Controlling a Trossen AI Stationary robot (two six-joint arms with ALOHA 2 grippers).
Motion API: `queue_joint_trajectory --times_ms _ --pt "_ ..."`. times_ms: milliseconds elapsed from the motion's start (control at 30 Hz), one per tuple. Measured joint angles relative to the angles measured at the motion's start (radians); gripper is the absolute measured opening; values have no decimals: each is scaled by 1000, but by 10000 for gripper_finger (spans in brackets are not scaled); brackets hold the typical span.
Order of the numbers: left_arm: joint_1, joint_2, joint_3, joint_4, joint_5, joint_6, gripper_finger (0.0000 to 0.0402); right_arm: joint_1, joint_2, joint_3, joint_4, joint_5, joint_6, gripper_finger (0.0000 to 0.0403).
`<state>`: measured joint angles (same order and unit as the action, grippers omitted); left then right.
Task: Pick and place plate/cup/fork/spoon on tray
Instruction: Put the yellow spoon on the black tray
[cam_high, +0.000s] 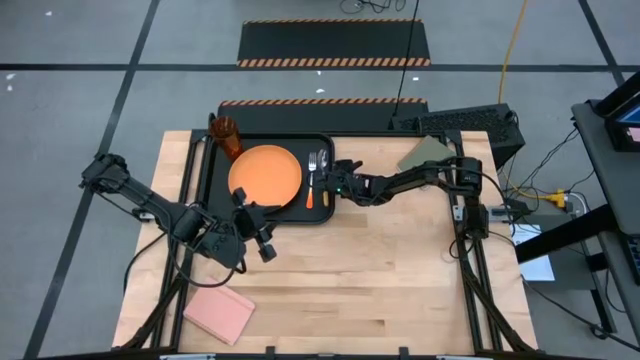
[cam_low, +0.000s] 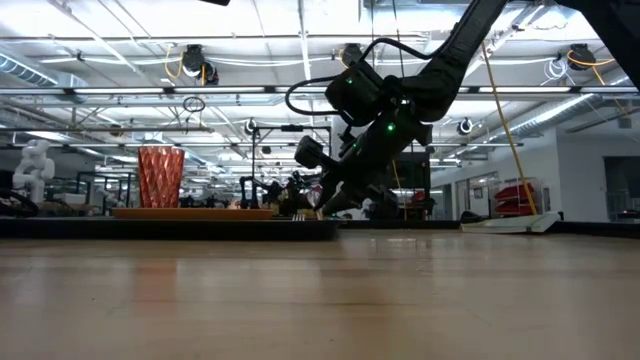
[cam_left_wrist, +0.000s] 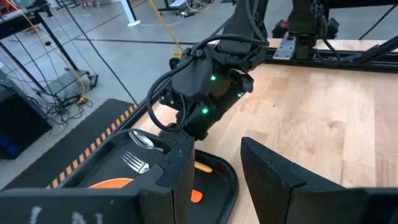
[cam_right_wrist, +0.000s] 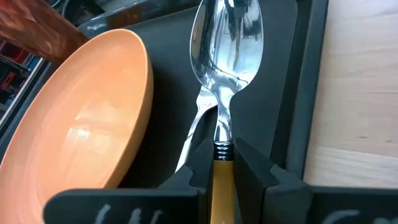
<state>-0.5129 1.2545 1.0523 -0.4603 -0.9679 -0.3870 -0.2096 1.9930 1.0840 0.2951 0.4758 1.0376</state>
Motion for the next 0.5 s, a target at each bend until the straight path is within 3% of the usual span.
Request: queue_joint_trajectory --times_ms 167,500 --pt "0 0 0 0 18 0 136 2 0 0 0 23 -8 31" --pt "0 0 0 0 25 0 136 2 1 0 -19 27 -35 80"
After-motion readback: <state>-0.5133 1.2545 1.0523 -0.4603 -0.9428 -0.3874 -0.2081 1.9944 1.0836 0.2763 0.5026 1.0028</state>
